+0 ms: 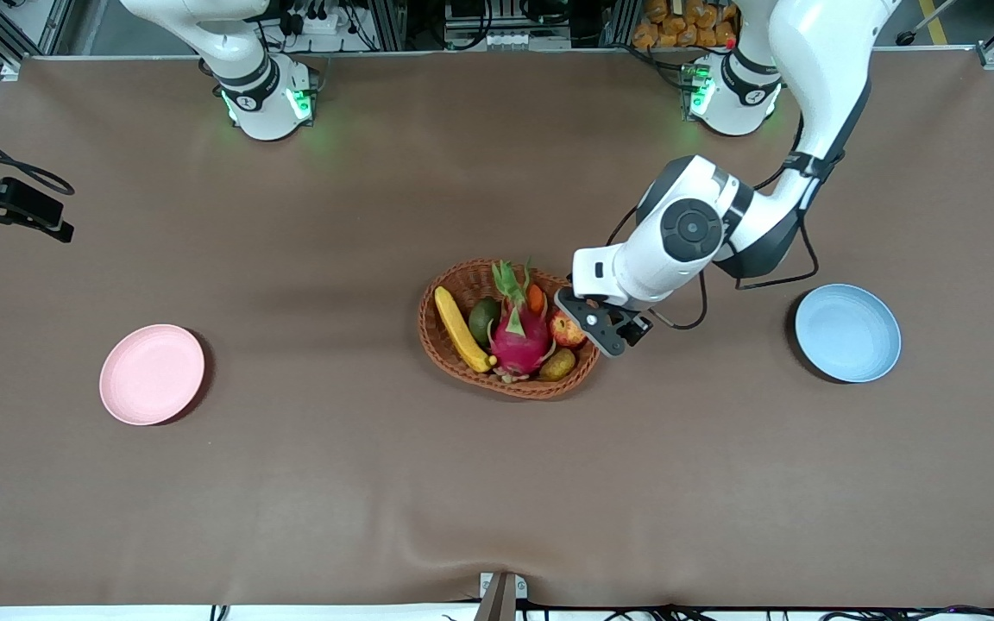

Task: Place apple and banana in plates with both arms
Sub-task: 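Move the left gripper over the basket toward the red apple, then grasp the red apple with the left gripper while the right gripper approaches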

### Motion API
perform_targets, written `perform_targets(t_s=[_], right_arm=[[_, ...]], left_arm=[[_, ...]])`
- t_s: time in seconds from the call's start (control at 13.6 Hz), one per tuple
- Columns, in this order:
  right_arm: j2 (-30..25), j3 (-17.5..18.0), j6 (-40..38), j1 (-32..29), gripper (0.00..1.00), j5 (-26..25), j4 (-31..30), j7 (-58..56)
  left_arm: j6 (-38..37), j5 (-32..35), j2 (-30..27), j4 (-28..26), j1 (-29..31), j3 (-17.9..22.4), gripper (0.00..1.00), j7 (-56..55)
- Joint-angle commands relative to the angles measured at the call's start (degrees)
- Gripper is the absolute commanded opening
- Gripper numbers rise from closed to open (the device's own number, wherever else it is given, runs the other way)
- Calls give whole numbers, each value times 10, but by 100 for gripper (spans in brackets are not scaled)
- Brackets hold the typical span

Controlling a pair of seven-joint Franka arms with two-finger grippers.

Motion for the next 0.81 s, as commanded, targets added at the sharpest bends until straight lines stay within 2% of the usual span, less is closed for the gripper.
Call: perform_targets(t_s=[0.0, 0.22, 0.37, 0.74], right_arm=[[15, -1, 0, 24, 100, -1, 7, 6], [19, 1, 1, 31, 100, 5, 6, 6], [73, 0, -5, 68, 100, 1, 9, 7], [75, 1, -4, 103, 100, 5, 11, 8]], left_arm=[[52, 19, 16, -20, -10, 1, 100, -4], [66, 33, 28, -22, -13, 1, 100, -4], [76, 45, 37, -23, -13, 1, 100, -17], [120, 60, 68, -20, -24, 2, 100, -34]])
